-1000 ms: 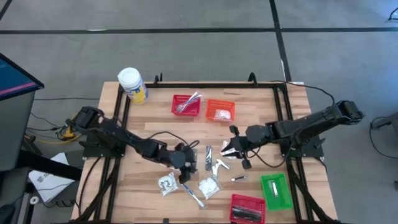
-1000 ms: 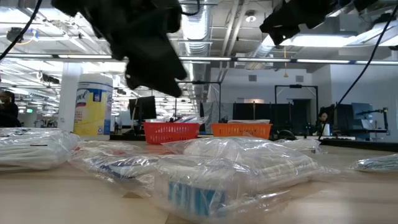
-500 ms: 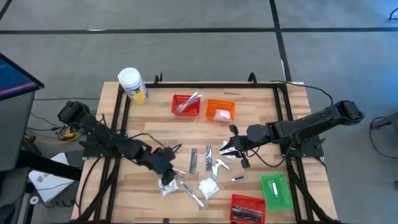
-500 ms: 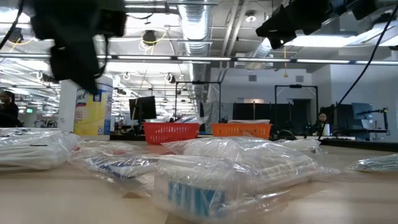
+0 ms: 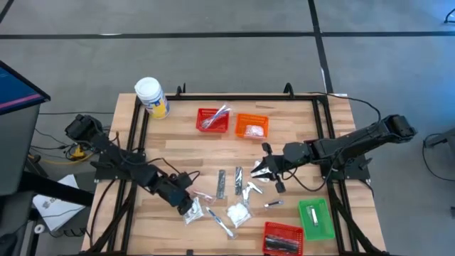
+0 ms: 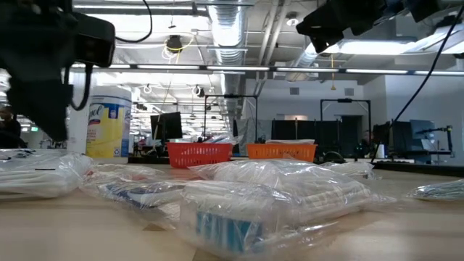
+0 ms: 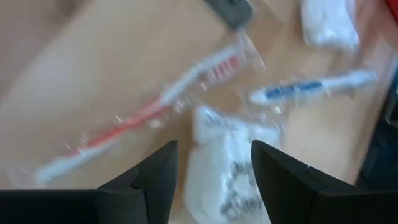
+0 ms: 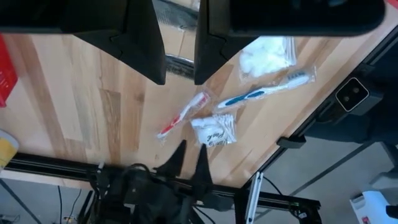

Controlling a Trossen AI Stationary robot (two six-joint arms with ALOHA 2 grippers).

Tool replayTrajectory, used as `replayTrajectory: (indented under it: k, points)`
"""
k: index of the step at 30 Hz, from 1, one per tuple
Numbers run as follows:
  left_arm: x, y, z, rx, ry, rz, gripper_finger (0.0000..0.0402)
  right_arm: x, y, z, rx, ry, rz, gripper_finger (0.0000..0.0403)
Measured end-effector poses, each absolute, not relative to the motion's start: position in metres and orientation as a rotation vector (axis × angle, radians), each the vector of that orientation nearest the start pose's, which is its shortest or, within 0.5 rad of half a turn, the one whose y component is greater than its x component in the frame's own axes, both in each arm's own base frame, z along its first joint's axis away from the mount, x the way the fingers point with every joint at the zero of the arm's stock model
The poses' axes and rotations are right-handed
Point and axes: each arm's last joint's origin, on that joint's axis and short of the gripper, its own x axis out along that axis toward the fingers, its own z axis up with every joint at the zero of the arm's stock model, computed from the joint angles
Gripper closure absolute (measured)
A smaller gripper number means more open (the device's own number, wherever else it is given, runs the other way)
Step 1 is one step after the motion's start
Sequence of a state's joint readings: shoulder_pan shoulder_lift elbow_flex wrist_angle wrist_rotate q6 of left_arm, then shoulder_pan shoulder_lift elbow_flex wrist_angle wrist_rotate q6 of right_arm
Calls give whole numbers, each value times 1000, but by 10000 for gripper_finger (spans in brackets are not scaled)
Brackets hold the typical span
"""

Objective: Pick & Place Travel size toiletries
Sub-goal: Put the white cotton pack into the orange bin

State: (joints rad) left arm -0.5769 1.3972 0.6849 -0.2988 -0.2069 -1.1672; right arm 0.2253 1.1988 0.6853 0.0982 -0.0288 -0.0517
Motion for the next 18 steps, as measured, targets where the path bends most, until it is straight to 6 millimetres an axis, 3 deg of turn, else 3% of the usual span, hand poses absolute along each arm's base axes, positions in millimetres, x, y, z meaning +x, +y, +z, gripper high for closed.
replayTrajectory:
  k: [12, 18]
  points:
    - [201, -156, 153, -759, 1099, 230, 207, 249, 57, 242, -85, 413, 255, 326]
    - [186, -174, 159, -868, 1116, 220, 207, 249, 57, 242, -82, 408, 254, 326]
